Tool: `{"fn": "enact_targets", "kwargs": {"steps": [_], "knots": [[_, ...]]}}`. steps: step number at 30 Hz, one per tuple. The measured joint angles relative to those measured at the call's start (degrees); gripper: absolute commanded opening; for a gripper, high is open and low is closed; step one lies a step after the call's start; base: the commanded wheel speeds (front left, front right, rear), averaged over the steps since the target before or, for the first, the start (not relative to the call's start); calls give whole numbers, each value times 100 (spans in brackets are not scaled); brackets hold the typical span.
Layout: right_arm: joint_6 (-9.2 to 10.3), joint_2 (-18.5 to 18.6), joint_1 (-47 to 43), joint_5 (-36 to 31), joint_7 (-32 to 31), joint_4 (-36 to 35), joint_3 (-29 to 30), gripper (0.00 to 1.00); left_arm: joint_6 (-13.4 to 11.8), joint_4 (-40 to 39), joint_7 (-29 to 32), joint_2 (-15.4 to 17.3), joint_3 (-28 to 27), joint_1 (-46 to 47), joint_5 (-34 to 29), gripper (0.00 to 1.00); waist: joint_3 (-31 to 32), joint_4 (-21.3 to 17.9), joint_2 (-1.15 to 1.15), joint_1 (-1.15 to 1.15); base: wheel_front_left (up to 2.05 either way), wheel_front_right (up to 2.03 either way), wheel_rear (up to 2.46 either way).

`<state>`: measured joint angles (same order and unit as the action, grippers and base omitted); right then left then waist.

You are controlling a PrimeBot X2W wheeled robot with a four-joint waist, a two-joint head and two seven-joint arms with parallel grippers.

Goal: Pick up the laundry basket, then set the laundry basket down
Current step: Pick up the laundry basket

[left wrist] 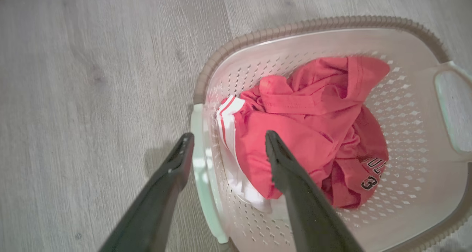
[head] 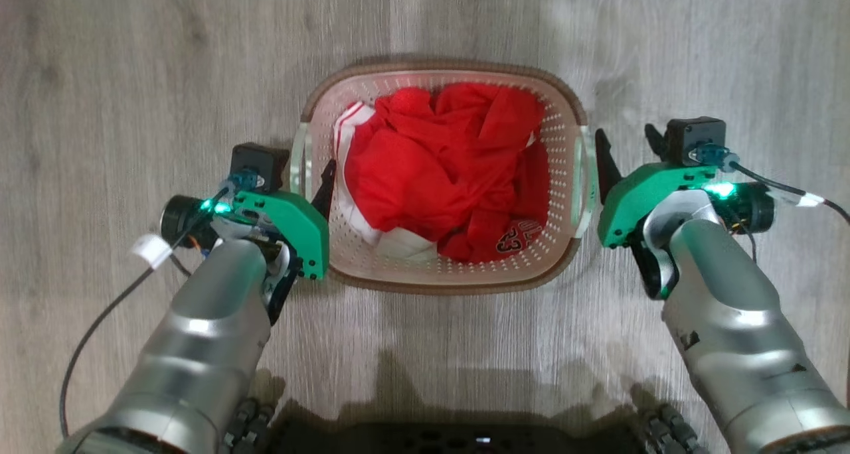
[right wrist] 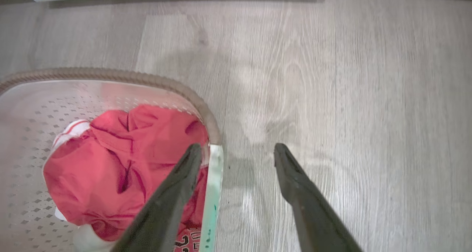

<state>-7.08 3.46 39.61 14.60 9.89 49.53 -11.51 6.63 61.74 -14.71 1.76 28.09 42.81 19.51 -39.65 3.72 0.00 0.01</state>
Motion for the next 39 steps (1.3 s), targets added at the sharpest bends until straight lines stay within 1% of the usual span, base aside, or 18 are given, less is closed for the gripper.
{"fn": "enact_targets", "kwargs": {"steps": [2,6,11,17,25,35,39], "knots": [[0,2,74,194,-92,136,-163,100,46,165,0,-2,159,132,126,100,-130,11,0,0,0,0,0],[0,4,264,599,-242,368,-437,100,48,380,60,-8,468,347,358,100,-323,40,0,0,0,0,0],[0,11,473,797,-348,639,-664,100,49,521,199,-13,757,497,665,100,-465,65,0,-1,0,0,0],[0,21,613,920,-441,907,-832,100,49,735,463,-15,950,739,998,100,-569,78,0,-1,0,0,0],[0,35,756,1138,-581,1092,-1067,100,32,873,784,-16,1247,853,1252,100,-702,107,0,-1,0,0,0],[0,41,981,1386,-780,1239,-1333,100,41,781,1212,-20,1656,1026,1680,100,-951,124,0,-1,0,0,0],[0,43,1121,1466,-818,1328,-1416,100,40,751,1263,-20,1825,1113,1804,100,-1035,133,0,-1,0,0,0]]}}
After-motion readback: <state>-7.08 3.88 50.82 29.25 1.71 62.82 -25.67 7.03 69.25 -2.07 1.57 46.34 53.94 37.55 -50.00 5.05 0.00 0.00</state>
